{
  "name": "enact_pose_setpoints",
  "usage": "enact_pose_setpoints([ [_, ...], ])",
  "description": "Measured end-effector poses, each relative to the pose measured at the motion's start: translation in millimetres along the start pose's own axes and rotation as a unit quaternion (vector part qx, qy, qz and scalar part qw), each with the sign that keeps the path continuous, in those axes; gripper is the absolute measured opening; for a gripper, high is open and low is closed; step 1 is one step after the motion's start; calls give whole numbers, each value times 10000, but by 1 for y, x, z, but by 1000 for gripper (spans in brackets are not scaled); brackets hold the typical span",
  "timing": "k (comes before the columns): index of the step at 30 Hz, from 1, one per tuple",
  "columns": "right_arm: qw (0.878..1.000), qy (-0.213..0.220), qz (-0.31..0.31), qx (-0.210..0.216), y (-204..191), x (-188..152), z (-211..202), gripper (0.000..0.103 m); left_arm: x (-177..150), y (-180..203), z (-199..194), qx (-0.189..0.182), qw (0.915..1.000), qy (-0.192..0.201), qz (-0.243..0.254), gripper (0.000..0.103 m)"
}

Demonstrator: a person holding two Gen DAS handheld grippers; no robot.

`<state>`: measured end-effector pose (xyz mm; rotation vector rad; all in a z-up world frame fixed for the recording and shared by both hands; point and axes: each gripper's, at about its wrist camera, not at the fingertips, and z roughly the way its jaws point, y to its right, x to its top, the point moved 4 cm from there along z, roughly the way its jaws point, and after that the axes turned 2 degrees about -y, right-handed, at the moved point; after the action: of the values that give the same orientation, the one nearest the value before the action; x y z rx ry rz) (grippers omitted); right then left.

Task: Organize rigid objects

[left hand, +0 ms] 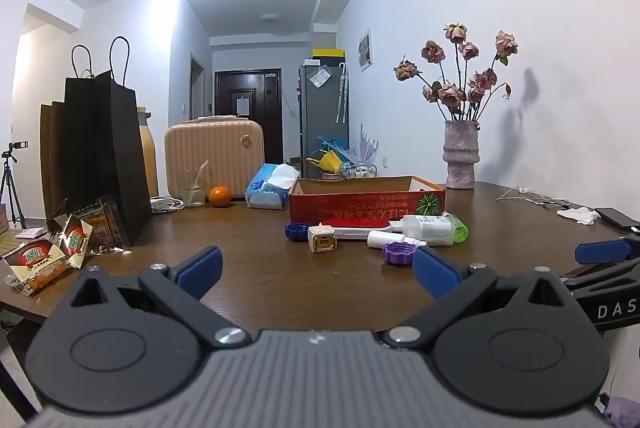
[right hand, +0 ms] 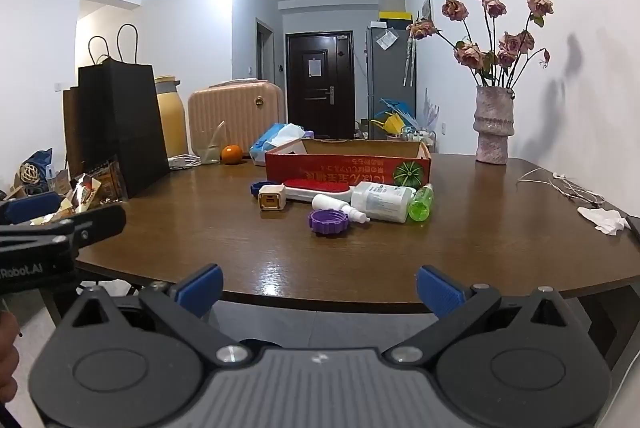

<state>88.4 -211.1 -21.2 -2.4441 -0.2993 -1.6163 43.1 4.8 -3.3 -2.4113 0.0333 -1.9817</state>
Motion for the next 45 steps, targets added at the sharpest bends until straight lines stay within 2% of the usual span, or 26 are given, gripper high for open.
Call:
enact_pose_setpoints([
  [24, 9997, -44, 196, -124, 0, -2, -1, 103, 1, 7, -2, -46, 9999, 53, 112, 103],
  [29, 9993, 32, 294, -213, 5, -2, 1, 103, -5, 8, 0, 51, 9999, 13, 137, 103],
  [35, 9978, 41, 505, -417, 21, -12, 6, 103, -20, 14, 7, 152, 9991, -194, 359, 103],
  [41, 9928, 486, 816, -729, 48, -11, 3, 103, -29, 14, 30, 353, 9976, -482, 344, 103],
  [45, 9883, 589, 1010, -976, 68, -11, 7, 103, -32, 12, 46, 463, 9961, -687, 315, 103],
])
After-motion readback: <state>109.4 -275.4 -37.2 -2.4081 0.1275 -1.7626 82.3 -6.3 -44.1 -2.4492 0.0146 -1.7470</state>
